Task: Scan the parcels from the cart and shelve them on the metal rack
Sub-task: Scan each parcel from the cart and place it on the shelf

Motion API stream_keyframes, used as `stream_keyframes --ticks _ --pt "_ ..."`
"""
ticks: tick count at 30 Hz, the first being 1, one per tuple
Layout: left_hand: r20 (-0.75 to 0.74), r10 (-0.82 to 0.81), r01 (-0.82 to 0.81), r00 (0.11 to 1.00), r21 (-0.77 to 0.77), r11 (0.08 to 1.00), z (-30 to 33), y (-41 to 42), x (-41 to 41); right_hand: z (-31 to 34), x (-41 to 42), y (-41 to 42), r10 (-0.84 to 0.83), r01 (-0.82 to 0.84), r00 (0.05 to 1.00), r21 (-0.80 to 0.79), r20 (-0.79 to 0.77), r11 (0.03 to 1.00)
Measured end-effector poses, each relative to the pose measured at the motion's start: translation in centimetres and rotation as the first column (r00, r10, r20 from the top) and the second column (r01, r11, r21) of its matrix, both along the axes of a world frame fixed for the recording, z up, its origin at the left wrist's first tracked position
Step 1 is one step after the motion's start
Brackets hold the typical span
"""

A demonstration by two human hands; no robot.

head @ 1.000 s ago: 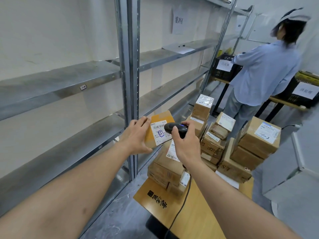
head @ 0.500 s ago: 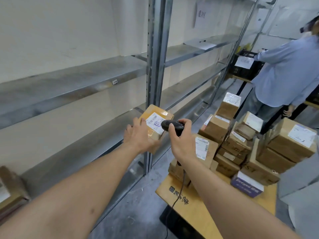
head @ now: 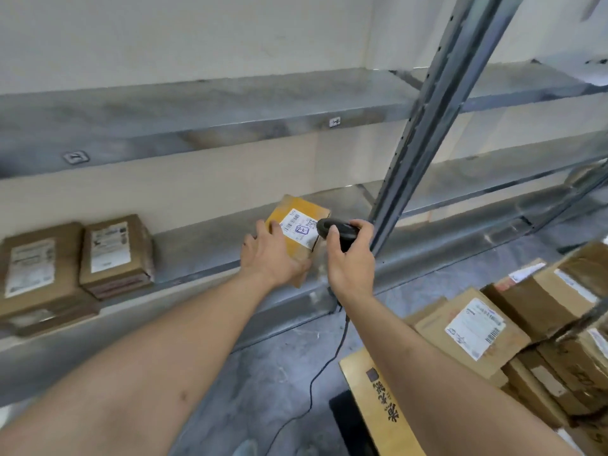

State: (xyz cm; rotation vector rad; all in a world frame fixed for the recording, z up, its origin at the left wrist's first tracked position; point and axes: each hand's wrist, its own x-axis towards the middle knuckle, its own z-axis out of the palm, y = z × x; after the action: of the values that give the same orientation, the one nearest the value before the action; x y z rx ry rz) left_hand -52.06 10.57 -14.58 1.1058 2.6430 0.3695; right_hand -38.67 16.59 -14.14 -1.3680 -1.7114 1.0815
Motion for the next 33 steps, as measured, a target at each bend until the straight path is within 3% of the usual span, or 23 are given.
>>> stream_keyframes --ticks 8,16,28,33 --pt "0.002 0.311 -0.311 0.950 -0.047 0.949 -1.9 -3.7 -4.1 -2.1 -6.0 -0.5 0.229 -0.228 0.973 -0.025 0.033 0.973" --pt "-0.003 0.458 -0.456 0.889 -0.112 0.883 -4.2 -5.4 -10.9 -3.3 -13.8 -1.6 0.349 -0.347 0.936 -0.038 0.052 0.937" --pt "-0.001 0.411 -0.398 0.911 -0.255 0.881 -9.8 -6.3 -18.6 -8.2 -22.2 -2.4 0.372 -0.363 0.924 -0.105 0.089 0.926" --pt "-0.122 0.190 -0.216 0.974 -0.274 0.937 -10.8 -6.6 -19.2 -9.2 -23.0 -2.2 0.376 -0.364 0.920 -0.117 0.111 0.924"
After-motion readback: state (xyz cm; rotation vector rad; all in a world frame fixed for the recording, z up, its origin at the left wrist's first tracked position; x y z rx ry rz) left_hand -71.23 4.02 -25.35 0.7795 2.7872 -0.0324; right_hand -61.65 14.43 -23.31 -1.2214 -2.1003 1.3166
